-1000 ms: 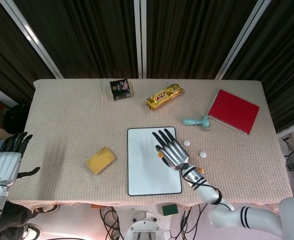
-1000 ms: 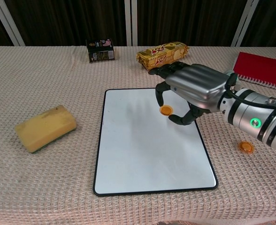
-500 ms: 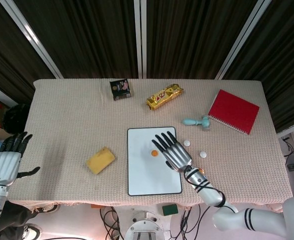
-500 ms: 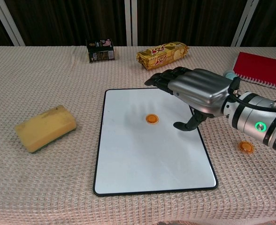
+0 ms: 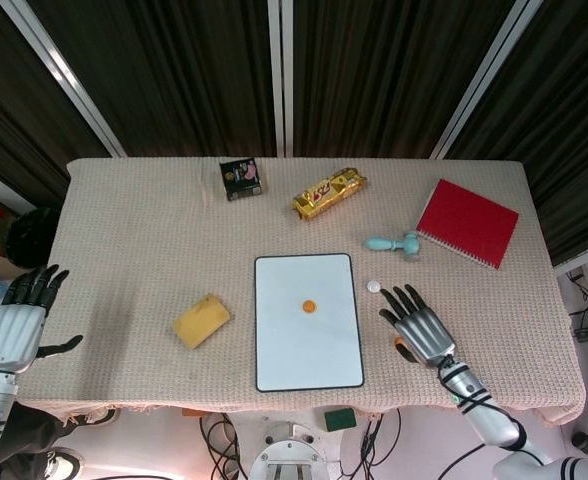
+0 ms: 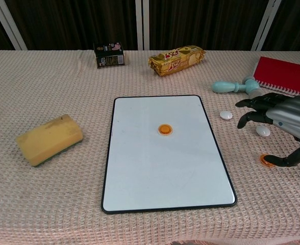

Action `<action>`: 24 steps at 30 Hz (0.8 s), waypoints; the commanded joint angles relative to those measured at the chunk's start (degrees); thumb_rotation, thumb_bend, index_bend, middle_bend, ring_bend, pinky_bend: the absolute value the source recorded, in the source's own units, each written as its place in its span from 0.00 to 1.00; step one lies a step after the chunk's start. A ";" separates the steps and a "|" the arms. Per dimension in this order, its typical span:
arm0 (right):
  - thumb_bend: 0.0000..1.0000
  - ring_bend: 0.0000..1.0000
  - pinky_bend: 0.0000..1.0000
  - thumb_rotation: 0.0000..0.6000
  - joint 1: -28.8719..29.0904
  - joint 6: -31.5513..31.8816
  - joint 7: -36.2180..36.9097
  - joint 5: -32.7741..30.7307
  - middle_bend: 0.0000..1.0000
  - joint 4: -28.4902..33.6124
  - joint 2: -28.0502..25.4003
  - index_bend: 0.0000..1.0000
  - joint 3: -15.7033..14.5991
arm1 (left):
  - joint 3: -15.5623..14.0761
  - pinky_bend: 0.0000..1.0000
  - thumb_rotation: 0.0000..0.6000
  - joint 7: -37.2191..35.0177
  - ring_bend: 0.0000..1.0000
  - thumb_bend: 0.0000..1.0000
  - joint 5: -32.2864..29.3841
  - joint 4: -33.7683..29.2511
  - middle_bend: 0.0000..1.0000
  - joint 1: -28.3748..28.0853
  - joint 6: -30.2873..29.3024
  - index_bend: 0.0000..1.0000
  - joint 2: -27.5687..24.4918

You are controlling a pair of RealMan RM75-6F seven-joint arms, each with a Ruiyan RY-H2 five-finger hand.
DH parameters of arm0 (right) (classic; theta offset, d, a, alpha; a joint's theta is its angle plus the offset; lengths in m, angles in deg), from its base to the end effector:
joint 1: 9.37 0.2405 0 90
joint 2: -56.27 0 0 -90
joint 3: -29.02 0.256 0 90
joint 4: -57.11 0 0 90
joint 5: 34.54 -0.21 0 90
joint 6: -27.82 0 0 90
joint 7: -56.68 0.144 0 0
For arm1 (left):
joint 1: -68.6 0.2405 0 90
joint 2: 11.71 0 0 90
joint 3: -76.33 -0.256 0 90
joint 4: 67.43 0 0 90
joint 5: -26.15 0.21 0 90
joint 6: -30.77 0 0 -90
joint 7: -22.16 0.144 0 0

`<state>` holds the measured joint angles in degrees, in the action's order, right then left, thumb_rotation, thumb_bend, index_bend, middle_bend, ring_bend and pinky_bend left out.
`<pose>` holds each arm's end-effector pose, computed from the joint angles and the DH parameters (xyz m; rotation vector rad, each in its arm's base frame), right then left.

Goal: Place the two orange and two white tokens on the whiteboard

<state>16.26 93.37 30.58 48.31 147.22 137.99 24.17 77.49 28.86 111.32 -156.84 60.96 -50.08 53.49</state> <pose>-0.2326 -0.2301 0.0029 2.0084 -0.7364 0.7185 -0.3194 0.1905 0.1453 -1.5017 -0.8348 -0.7593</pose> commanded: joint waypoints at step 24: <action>0.33 0.00 0.00 1.00 -2.72 -1.04 -1.59 1.50 0.00 -3.60 1.89 0.45 -0.30 | -0.05 0.10 0.80 -0.93 0.00 0.09 0.55 0.62 0.04 0.08 -0.66 0.08 0.06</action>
<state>13.63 92.18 28.81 49.62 143.77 139.77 23.86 77.44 27.94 111.87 -156.22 61.03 -50.75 53.55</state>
